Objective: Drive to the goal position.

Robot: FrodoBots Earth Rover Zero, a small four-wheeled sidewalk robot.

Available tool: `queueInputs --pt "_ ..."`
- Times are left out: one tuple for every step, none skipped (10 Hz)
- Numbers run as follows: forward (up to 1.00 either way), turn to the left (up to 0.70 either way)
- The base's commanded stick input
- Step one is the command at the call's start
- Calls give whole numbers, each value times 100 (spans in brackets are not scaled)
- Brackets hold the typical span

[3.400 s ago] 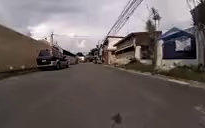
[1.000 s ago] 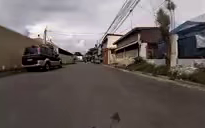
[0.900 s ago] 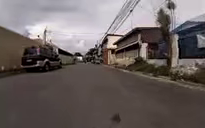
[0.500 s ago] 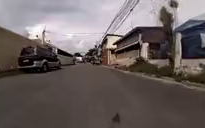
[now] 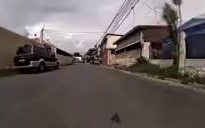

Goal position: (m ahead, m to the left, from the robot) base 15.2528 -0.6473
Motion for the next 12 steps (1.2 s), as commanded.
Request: queueInputs --pt "70 0" --pt "70 0" --pt "70 0" --pt "70 0" --pt "70 0" --pt "70 0" --pt "70 0" --pt "70 0" --pt "70 0" --pt "70 0" --pt "70 0" --pt "70 0"
